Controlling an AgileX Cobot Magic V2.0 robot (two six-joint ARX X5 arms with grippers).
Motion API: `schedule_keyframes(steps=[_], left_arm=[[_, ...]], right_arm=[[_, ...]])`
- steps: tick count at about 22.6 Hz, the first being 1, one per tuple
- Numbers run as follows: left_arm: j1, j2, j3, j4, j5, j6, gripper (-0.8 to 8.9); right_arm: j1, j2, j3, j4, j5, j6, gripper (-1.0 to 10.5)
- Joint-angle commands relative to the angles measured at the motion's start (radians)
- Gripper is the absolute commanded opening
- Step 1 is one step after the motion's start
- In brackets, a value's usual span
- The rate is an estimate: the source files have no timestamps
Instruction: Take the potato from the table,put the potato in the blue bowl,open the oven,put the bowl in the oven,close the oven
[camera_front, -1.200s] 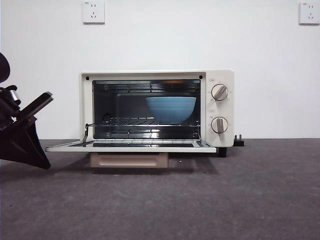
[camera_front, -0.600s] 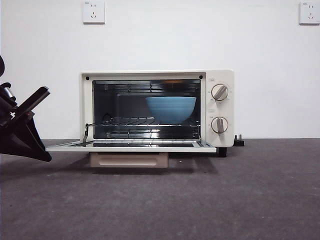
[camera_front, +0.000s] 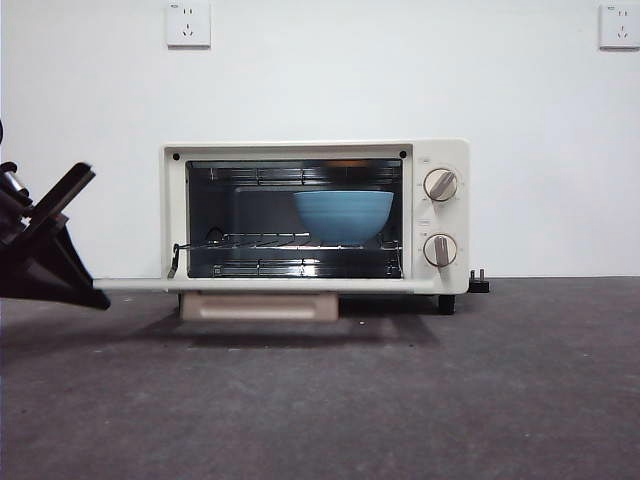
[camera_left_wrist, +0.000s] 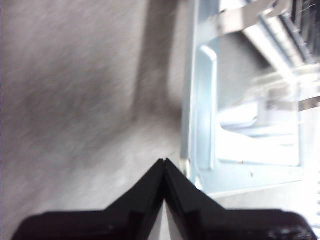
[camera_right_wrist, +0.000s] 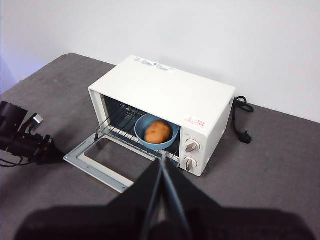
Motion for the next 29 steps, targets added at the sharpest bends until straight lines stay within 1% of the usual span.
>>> schedule_keyframes(steps=[1, 5, 9, 13, 15, 18, 22, 26, 29], left_arm=[[-0.008, 0.005, 0.001, 0.072, 0.080, -0.065, -0.08], [-0.006, 0.005, 0.003, 0.165, 0.121, -0.146, -0.08], [-0.006, 0.005, 0.026, 0.221, 0.119, -0.213, -0.08], [-0.007, 0.005, 0.087, 0.240, 0.113, -0.254, -0.08], [-0.009, 0.005, 0.128, 0.238, 0.106, -0.260, -0.08], [-0.016, 0.005, 0.190, 0.231, 0.068, -0.261, -0.08], [-0.024, 0.005, 0.273, 0.187, 0.026, -0.254, -0.08], [-0.029, 0.005, 0.322, 0.178, 0.027, -0.244, -0.08], [-0.029, 0.005, 0.336, 0.175, 0.052, -0.244, -0.08]], right_arm=[[0.000, -0.002, -0.001, -0.018, -0.004, 0.012, 0.0], [0.000, -0.003, -0.001, -0.018, -0.004, 0.015, 0.0], [0.000, -0.003, -0.001, -0.018, -0.004, 0.026, 0.0], [0.000, -0.003, -0.001, -0.018, -0.003, 0.031, 0.0], [0.000, -0.003, -0.001, -0.018, -0.003, 0.031, 0.0], [0.000, -0.002, -0.001, -0.018, -0.003, 0.034, 0.0], [0.000, -0.002, -0.001, -0.018, -0.003, 0.037, 0.0], [0.000, -0.002, -0.002, -0.018, 0.002, 0.035, 0.0], [0.000, 0.000, -0.004, -0.018, 0.019, 0.029, 0.0]])
